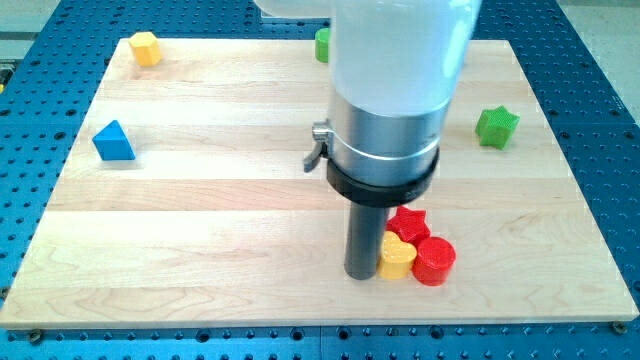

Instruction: Keep arm in between hexagon and triangle

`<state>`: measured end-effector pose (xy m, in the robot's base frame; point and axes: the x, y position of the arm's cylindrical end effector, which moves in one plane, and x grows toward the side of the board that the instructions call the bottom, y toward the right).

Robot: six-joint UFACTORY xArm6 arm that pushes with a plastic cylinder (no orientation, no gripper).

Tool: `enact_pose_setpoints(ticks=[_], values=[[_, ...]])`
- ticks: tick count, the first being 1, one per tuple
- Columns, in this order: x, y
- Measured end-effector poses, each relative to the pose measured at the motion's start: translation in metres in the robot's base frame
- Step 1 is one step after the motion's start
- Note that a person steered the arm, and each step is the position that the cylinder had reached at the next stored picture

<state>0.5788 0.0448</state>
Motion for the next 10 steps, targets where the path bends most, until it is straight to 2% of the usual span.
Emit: enact_pose_setpoints(ticks=[1,2,3,4,5,6,7,8,9,10], values=[[0.004,-0.033],[-0.031,-0.058],[-0.071,-0.050],[-0.093,0.014],[-0.112,0.000],[-0.157,-0.029],[-0.205,-0.068],[-0.235,-0.153],[-0.235,-0.239],[-0.255,-0.308]])
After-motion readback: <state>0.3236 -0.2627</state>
